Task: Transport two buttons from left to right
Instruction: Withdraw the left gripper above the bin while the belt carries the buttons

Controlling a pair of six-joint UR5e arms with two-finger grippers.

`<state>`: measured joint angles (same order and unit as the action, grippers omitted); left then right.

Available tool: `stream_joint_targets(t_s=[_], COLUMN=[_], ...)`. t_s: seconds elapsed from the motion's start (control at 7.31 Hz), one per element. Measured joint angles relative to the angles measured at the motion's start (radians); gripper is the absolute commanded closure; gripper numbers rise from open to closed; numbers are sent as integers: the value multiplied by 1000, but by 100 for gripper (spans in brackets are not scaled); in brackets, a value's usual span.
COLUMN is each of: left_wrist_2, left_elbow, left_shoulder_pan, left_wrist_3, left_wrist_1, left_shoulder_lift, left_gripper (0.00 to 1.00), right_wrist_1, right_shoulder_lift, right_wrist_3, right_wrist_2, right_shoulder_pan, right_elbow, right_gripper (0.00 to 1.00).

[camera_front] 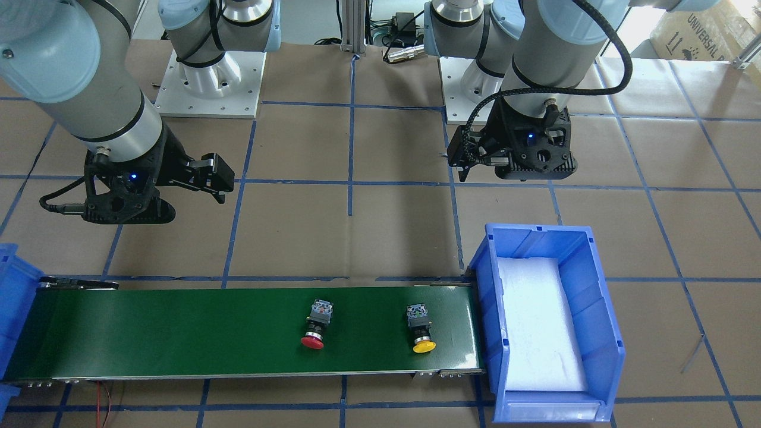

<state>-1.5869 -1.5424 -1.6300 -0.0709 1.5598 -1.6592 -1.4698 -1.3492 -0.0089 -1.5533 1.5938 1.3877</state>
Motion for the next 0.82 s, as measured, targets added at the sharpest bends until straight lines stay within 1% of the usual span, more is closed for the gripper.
stream_joint_targets(t_s=[0.82], left_wrist_2=[4], left_elbow=[-3], left_shoulder_pan=[7], left_wrist_3=[4], left_wrist_1=[-1], left_shoulder_lift=[2], left_gripper=[0], right_wrist_1=[-4], right_shoulder_lift=[-7], right_wrist_3=[1], right_wrist_2=[3], right_shoulder_pan=[-2], right_elbow=[25], right_gripper=[0])
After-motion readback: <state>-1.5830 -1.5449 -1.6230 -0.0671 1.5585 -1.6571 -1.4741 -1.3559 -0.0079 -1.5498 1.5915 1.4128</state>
